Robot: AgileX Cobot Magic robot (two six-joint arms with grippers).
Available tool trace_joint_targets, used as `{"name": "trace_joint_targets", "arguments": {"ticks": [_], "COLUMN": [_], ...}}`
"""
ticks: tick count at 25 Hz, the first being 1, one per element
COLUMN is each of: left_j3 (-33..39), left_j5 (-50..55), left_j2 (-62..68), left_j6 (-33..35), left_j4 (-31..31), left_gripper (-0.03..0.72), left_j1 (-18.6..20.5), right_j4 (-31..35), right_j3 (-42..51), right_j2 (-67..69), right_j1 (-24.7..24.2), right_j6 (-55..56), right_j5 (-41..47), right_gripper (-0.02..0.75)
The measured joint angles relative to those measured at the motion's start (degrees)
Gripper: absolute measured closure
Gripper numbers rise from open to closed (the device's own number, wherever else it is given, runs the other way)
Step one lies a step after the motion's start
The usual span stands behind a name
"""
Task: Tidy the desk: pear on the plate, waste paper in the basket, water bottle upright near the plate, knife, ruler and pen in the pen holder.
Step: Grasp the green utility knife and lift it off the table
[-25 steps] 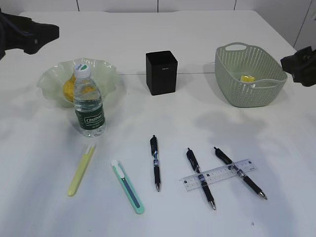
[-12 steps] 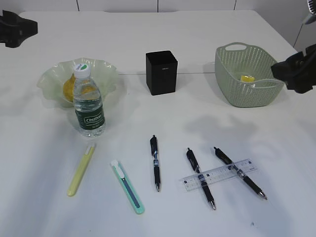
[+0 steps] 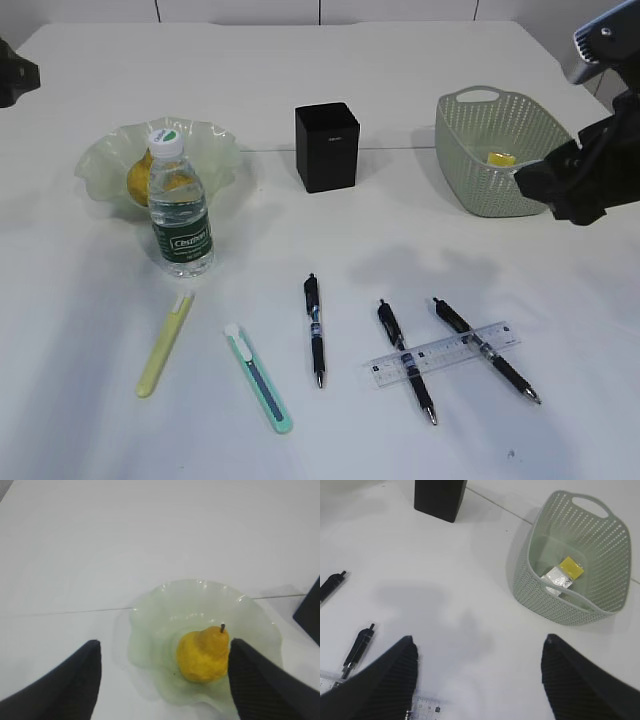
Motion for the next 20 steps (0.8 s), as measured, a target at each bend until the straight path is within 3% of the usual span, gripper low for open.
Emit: {"name": "trace_joint_targets", "arguments": {"ticks": [6,12,20], "left_j3": [0.0,0.0,0.0], "left_j5": [7.8,10.73,13.63], "left_j2": [-0.3,-0.3,-0.3], "left_j6": [-0.32,-0.32,-0.36], "left_j4": [-3.95,-4.41,-2.86], "left_gripper": [0.167,0.246,0.261], "left_j1": [0.0,0.0,0.0], "right_j4": [0.0,0.12,0.12], "right_j3": [0.0,0.0,0.0], "right_j2": [0.0,0.0,-0.13], "right_j1": [2.28,4.34,4.45], "right_j6": [0.0,0.0,0.0], "right_j5": [0.44,0.44,0.44], "right_gripper": [0.167,0.167,0.167]}}
